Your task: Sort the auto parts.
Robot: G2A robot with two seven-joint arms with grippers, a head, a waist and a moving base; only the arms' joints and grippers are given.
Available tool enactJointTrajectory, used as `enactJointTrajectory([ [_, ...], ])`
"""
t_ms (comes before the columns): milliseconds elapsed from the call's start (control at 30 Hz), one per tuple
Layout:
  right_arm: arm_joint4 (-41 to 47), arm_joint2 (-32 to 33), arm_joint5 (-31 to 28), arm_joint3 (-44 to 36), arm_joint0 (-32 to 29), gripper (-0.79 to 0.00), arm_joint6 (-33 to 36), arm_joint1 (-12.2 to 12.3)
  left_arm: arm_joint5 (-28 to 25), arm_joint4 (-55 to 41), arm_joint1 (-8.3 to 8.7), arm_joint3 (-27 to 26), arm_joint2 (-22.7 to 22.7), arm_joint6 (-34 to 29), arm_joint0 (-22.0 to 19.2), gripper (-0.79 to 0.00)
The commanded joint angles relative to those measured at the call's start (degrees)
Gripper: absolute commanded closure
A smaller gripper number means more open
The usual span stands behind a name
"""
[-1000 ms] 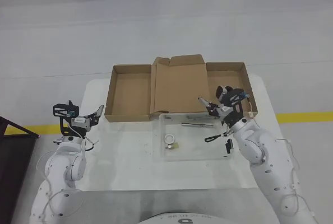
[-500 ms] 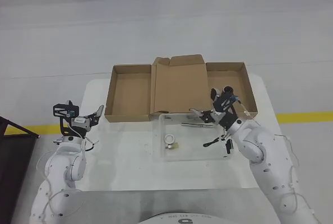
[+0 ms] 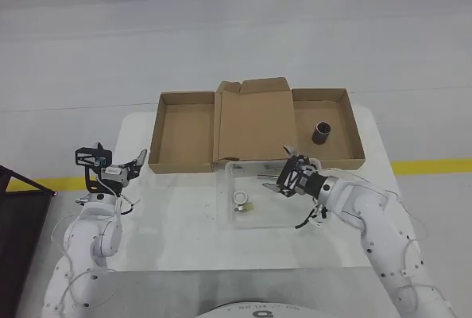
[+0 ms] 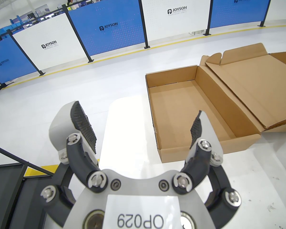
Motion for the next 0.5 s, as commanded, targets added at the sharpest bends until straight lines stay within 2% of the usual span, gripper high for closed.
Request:
enactJointTrajectory([
  [0, -2.57, -0.48, 0.02, -0.04, -0.12, -0.714, -0.12, 0.17, 0.00, 0.00, 0.00, 0.00, 0.00, 0.00, 0.00, -0.785],
  [67, -4.34, -0.79, -0.05, 0.00, -0.17, -0.573, -0.09, 0.32, 0.00, 0.00, 0.00, 0.00, 0.00, 0.00, 0.00, -0.785],
  [100, -4.88, -0.92, -0.12, 0.03, -0.21, -0.440, -0.18, 0.38, 0.00, 0.00, 0.00, 0.00, 0.00, 0.00, 0.00, -0.785],
  [133, -5.21, -1.00, -0.21, 0.07, -0.21, -0.419, -0.38, 0.44, 0.00, 0.00, 0.00, 0.00, 0.00, 0.00, 0.00, -0.785],
  [167, -5.01, -1.02, -0.10, 0.28, -0.31, -0.465, -0.72, 0.47, 0.00, 0.00, 0.00, 0.00, 0.00, 0.00, 0.00, -0.785],
  [200, -4.34, -0.94, 0.23, 0.51, -0.42, -0.668, -1.08, 0.45, 0.00, 0.00, 0.00, 0.00, 0.00, 0.00, 0.00, -0.785],
  [233, -3.85, -0.87, 0.52, 0.67, -0.50, -0.785, -1.27, 0.44, 0.00, 0.00, 0.00, 0.00, 0.00, 0.00, 0.00, -0.785],
  [467, -3.85, -0.87, 0.52, 0.67, -0.50, -0.785, -1.27, 0.44, 0.00, 0.00, 0.00, 0.00, 0.00, 0.00, 0.00, -0.785],
])
